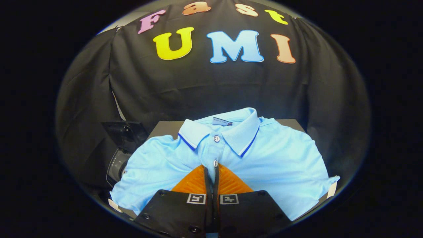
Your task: Put the clothes into the washing machine and then close the washing machine lid.
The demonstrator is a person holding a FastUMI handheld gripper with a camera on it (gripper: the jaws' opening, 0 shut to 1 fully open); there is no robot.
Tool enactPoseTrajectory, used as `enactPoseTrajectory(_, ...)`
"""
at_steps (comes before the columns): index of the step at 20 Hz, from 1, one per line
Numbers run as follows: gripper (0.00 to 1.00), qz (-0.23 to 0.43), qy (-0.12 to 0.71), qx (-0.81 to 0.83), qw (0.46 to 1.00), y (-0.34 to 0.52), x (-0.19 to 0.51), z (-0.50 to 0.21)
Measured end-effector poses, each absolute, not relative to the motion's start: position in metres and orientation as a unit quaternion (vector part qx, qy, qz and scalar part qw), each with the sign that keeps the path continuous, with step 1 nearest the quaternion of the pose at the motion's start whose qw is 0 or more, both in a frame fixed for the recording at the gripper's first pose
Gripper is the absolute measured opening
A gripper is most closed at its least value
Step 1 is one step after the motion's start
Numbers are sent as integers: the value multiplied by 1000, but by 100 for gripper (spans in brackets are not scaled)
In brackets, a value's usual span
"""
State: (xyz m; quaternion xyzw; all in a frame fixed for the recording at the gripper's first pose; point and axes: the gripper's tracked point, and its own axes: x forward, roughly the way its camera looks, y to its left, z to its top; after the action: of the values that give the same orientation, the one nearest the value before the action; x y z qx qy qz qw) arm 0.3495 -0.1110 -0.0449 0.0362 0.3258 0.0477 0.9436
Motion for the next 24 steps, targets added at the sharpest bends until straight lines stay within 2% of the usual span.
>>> enactPoseTrajectory(10,1,41,255,32,966,-86,353,-1)
enactPoseTrajectory(16,1,68,215,59,973,-45,358,32)
enactPoseTrajectory(24,1,112,204,48,971,25,354,48)
